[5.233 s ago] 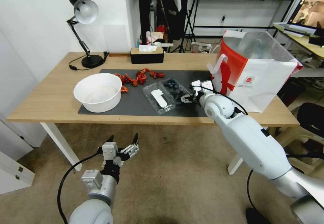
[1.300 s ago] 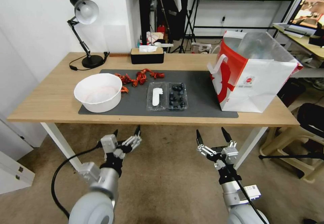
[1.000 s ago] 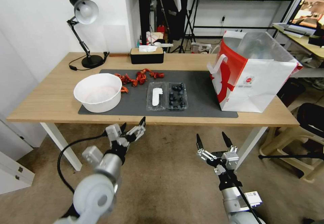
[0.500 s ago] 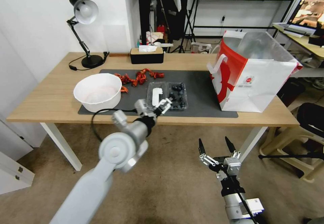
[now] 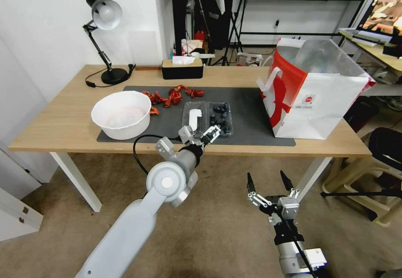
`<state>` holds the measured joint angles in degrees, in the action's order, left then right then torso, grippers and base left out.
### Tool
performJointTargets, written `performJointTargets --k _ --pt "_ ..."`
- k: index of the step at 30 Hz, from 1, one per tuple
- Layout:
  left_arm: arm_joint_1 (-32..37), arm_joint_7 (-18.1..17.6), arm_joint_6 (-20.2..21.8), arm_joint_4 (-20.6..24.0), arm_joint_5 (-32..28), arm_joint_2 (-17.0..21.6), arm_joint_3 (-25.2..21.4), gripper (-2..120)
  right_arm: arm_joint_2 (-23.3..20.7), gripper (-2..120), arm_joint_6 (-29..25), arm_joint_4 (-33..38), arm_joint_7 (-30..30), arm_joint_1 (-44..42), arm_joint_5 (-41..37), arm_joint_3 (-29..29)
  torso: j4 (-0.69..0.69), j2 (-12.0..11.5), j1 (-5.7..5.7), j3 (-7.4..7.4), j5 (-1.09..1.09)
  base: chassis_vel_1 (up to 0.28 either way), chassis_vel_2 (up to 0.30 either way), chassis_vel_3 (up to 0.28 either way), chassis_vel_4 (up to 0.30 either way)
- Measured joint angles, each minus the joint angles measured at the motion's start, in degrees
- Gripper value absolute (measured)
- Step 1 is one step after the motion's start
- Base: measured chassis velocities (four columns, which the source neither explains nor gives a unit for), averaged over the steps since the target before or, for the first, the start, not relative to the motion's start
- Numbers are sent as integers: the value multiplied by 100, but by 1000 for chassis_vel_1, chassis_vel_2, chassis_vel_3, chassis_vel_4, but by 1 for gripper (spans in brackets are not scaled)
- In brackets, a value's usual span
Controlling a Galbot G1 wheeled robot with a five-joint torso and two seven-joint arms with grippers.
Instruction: Close the takeout container lid, then place the container into the takeout bag.
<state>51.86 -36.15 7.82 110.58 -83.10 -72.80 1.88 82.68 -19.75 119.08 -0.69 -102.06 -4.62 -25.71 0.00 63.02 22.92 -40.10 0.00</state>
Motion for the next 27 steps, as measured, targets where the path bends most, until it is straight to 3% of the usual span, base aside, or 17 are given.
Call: performJointTargets --k 7,27 --pt "-43 11 -89 -241 138 -99 -25 100 32 100 -17 -54 2 31 9 14 0 0 0 0 0 0 0 0 0" --pt "-51 76 -248 -389 144 -134 -69 100 84 100 -31 -126 15 17 44 38 -1 0 0 0 0 0 0 0 0"
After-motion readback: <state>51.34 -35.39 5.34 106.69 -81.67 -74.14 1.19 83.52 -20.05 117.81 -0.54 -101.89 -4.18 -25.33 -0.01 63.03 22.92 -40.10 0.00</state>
